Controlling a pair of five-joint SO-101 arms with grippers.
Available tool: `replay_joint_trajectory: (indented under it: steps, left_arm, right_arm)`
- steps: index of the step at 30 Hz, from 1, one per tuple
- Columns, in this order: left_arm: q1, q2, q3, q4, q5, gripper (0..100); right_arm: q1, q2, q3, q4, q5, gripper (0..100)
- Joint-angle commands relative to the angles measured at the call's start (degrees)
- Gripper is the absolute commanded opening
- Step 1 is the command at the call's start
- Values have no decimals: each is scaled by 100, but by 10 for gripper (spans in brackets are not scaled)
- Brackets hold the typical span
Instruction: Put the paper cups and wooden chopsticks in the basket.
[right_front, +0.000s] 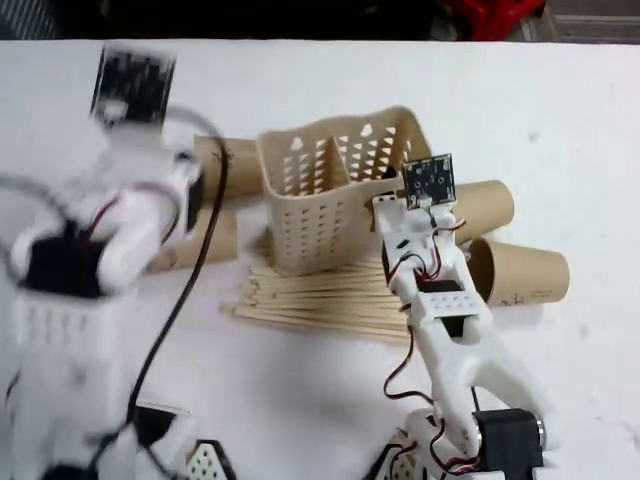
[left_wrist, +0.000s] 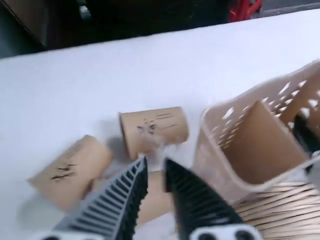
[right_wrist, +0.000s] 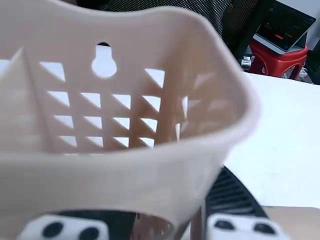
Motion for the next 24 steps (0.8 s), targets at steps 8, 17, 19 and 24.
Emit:
replay_joint_trajectory:
  steps: [8, 17, 19, 24]
  left_arm:
    - [796, 2730, -2171, 220, 1459, 240]
    - [664, 3846, -2145, 88, 1829, 264]
    - [716, 4101, -2171, -9, 1846, 261]
    - [866, 4743, -2189, -826, 1829, 107]
  right_arm:
    - [-4, -198, 360, -681, 79, 145]
    - [-4, -171, 413, -796, 79, 145]
    - [-4, -198, 413, -796, 79, 145]
    - [215, -224, 316, -804, 35, 144]
